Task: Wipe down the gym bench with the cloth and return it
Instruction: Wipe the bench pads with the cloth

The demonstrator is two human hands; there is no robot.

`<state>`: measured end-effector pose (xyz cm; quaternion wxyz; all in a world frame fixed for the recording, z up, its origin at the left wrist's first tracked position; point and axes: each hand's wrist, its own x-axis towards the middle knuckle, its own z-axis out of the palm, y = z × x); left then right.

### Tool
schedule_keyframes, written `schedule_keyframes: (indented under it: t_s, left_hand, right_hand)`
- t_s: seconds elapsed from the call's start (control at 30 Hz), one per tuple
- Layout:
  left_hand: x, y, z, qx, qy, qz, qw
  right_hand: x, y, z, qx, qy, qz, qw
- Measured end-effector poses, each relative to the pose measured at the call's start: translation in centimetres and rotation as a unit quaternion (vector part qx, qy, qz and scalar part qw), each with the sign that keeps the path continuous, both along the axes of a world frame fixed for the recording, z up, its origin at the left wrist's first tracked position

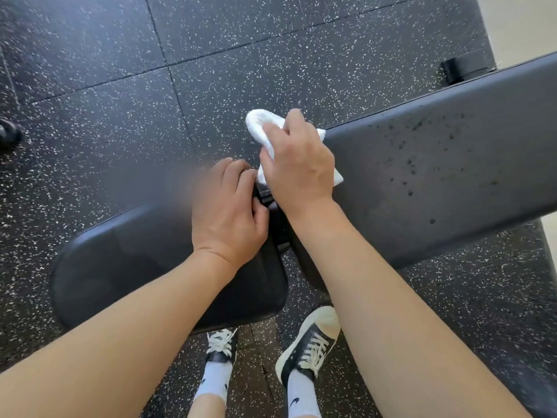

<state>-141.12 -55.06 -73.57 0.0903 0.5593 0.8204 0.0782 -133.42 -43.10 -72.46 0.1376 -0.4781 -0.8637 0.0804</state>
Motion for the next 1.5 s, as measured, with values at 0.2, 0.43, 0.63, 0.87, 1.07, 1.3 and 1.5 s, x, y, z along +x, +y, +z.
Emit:
schedule_keyframes:
  t_s: [0.2,0.43,0.63,0.87,1.07,1.3,1.5]
  left_hand:
    - [0.0,0.0,0.0,0.003,-0.001,-0.002,1.000]
    - [-0.1,-0.2,-0.4,0.008,0.001,-0.001,1.000]
    - [-0.1,-0.1,-0.3,-0.001,-0.020,0.011,1.000]
    - [0.0,-0.1,-0.2,0.000,-0.022,0.011,1.000]
    - [0.1,-0.2,0.3,-0.033,0.004,-0.021,0.999]
    - [1.4,0.7,2.1,0.015,-0.100,-0.049,0.994]
    - [6.1,5.5,1.6,0.027,-0.145,-0.039,0.988]
  right_hand:
    - [9.1,-6.4,0.1,-0.015,0.017,0.070,0.997]
    - [15.5,-11.6,0.2,-0.022,-0.011,0.119,0.993]
    - [5.8,-5.4,-0.6,0.030,-0.044,0.101,0.993]
    - [5.0,-3.2,-0.1,-0.001,-0.019,0.088,0.996]
    - [16.9,-11.5,0.3,-0.049,0.022,0.129,0.990]
    - [21.2,-7.9,0.9,-0.093,0.037,0.027,0.995]
    - [16.6,-6.3,0.7,-0.072,0.067,-0.146,0.984]
